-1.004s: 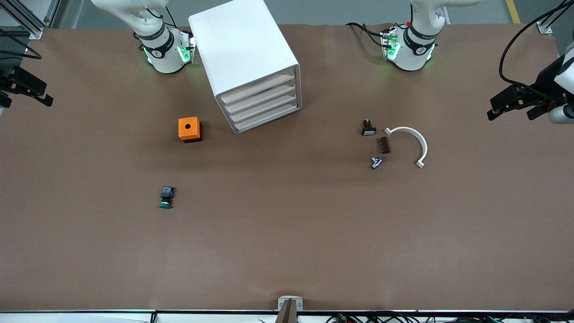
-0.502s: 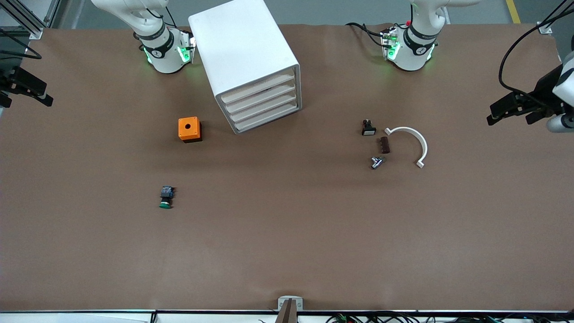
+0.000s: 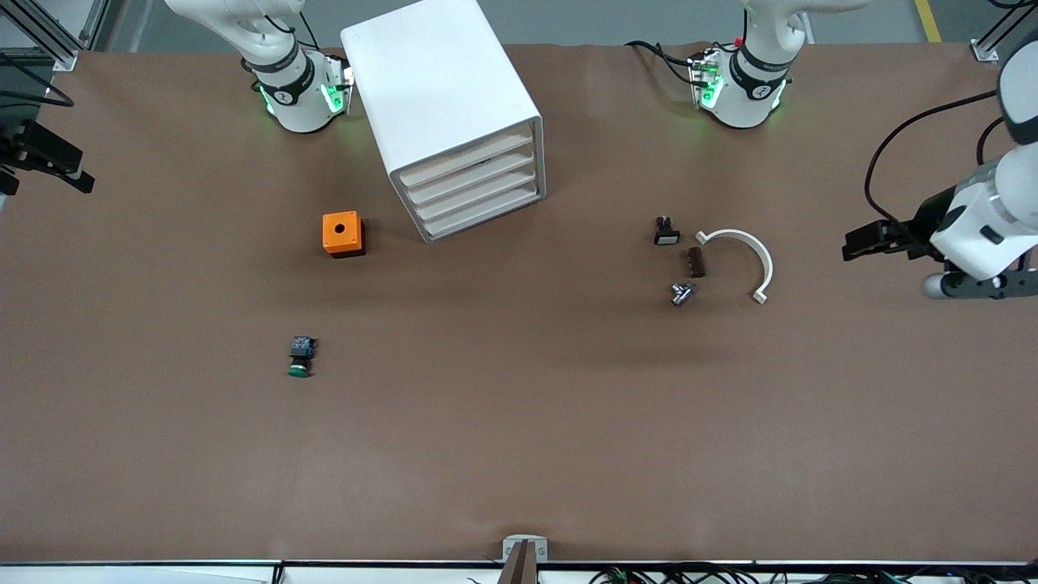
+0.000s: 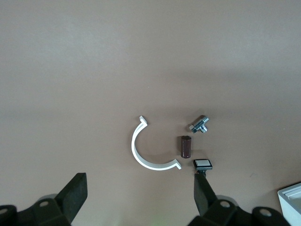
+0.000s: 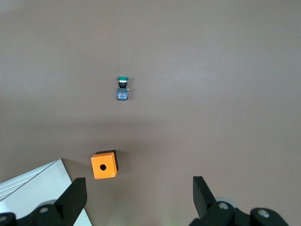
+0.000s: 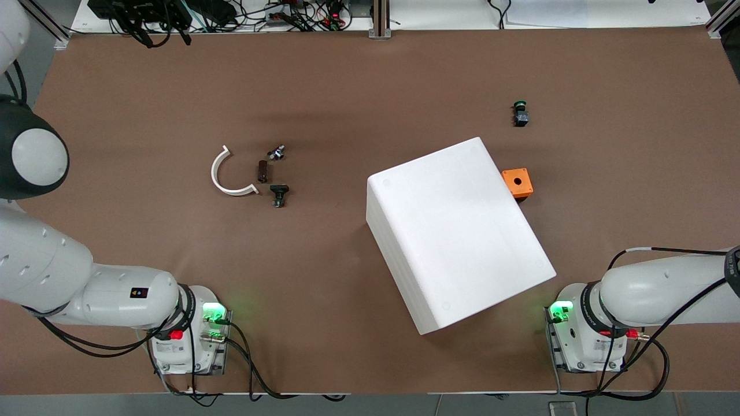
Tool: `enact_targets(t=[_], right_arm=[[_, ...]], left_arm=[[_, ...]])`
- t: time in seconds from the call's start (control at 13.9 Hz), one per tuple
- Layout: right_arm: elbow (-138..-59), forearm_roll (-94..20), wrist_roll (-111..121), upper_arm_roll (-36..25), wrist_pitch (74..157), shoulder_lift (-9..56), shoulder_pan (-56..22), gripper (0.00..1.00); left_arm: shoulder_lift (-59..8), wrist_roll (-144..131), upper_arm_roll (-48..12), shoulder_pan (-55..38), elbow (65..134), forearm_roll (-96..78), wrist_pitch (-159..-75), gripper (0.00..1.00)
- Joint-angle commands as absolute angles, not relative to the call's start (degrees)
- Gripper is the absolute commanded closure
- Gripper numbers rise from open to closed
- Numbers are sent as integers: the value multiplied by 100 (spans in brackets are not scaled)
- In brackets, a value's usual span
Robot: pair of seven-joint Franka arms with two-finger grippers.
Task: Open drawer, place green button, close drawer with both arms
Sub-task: 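Reach the left gripper to the drawer while the right gripper reaches the button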
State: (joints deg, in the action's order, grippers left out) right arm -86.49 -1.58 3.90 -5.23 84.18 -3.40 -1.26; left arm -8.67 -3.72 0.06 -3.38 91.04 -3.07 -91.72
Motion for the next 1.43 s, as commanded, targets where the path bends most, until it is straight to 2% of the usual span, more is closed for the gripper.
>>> enact_targets(t=[0.0, 0.07, 0.29, 0.5, 0.72, 1.0, 1.36], right_arm=[[-8631, -132, 395, -510, 8420, -352, -88, 0], [-8631, -114, 396, -510, 8429, -291, -79, 0], [-8605, 174, 465, -501, 8673, 515, -149, 0], [-8587, 334, 536, -501, 8789, 912, -132, 0], [-8596, 282, 431, -501, 8859, 1019, -219, 0], [-9016, 176, -271, -492, 9613, 1142, -693, 0], [-10474, -518, -633, -492, 11395, 1151, -799, 0]], left_arm=[[-1290, -640, 0, -561, 8790, -246, -9106, 0], [-1466, -903, -9, -693, 8719, -272, -9053, 0], [-2142, -2271, -35, -1028, 8360, -691, -8781, 0], [-2889, -3748, -18, -1169, 8061, -1746, -8745, 0], [-3637, -5566, -53, -1352, 7910, -2442, -8737, 0], [-4305, -7965, -438, -1582, 7796, -3022, -8719, 0], [-4982, -10657, -1080, -1591, 7489, -3918, -8579, 0]])
